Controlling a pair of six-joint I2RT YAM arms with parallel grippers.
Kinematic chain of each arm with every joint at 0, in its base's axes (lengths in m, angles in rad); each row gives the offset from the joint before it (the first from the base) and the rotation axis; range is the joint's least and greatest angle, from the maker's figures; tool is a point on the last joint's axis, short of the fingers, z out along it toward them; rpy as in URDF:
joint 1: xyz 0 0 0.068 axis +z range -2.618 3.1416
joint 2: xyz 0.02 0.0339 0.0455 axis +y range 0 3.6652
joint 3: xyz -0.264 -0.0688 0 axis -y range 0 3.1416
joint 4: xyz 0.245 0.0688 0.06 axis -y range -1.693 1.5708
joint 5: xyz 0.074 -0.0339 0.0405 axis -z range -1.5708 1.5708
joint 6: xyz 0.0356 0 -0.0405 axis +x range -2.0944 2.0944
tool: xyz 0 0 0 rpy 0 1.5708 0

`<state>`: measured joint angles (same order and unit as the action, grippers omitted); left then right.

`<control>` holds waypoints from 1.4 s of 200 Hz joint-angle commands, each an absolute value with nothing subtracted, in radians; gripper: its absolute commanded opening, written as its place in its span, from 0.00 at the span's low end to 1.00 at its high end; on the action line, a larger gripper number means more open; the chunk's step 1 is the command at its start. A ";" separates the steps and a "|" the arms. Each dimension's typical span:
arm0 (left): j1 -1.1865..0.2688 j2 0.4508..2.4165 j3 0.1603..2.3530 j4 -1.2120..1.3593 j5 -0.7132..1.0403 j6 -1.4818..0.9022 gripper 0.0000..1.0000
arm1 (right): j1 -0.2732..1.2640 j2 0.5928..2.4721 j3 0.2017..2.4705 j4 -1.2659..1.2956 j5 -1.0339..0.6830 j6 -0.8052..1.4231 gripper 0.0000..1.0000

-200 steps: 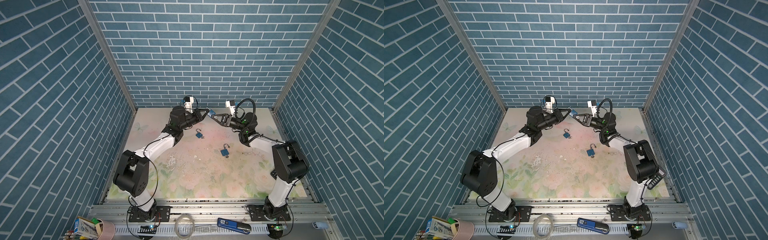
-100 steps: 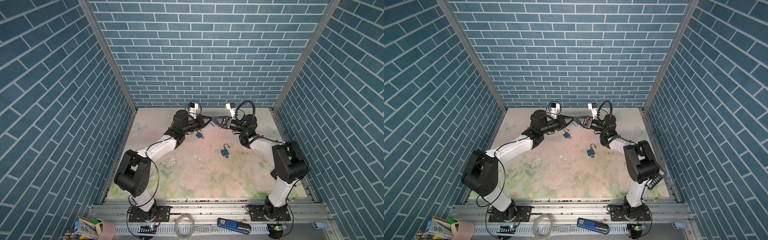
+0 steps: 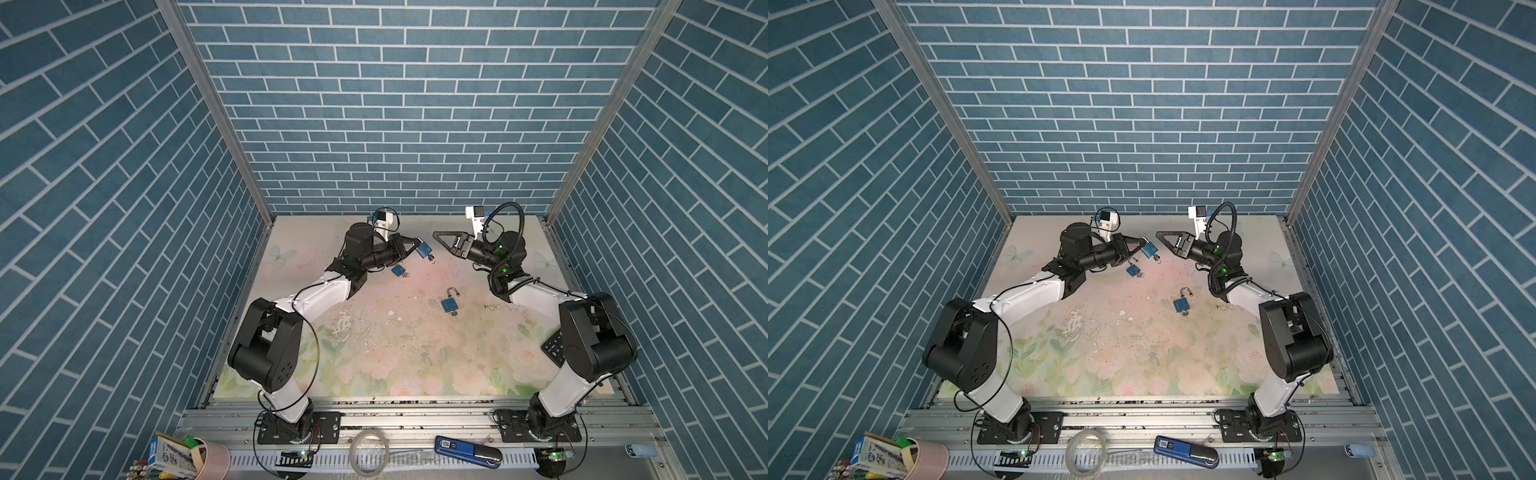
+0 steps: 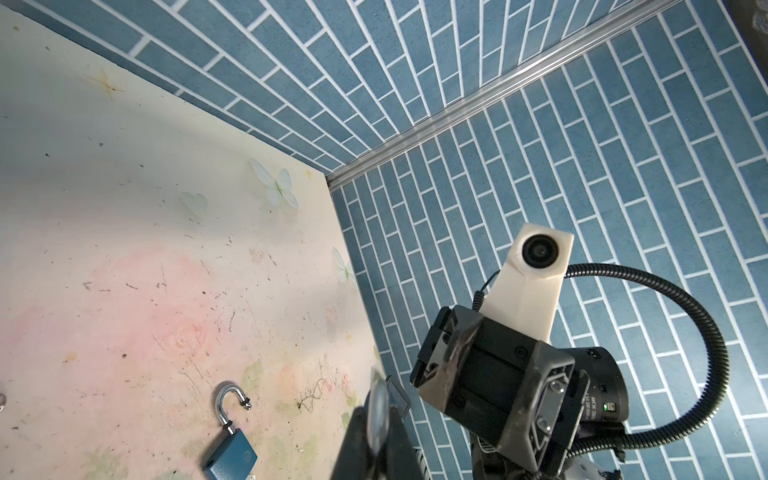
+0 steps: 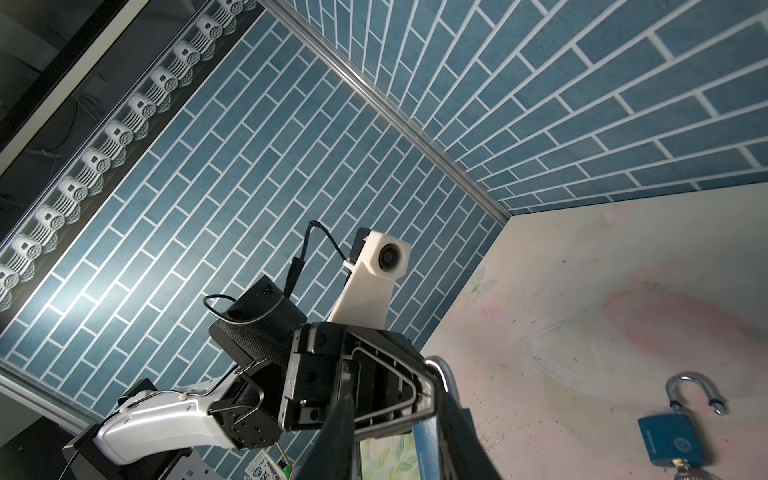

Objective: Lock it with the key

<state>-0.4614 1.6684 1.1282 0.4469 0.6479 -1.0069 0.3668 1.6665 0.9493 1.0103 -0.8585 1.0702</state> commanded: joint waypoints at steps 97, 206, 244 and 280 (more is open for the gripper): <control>-0.459 1.655 1.143 0.477 0.653 -1.026 0.00 | 0.443 1.563 0.751 0.949 -0.600 1.028 0.34; -0.459 1.663 1.141 0.519 0.655 -1.053 0.00 | 0.460 1.632 0.746 1.035 -0.610 1.075 0.34; -0.459 1.673 1.145 0.523 0.660 -1.056 0.00 | 0.461 1.651 0.735 1.115 -0.618 1.111 0.35; -0.459 1.681 1.141 0.535 0.655 -1.060 0.00 | 0.468 1.661 0.738 1.150 -0.631 1.127 0.32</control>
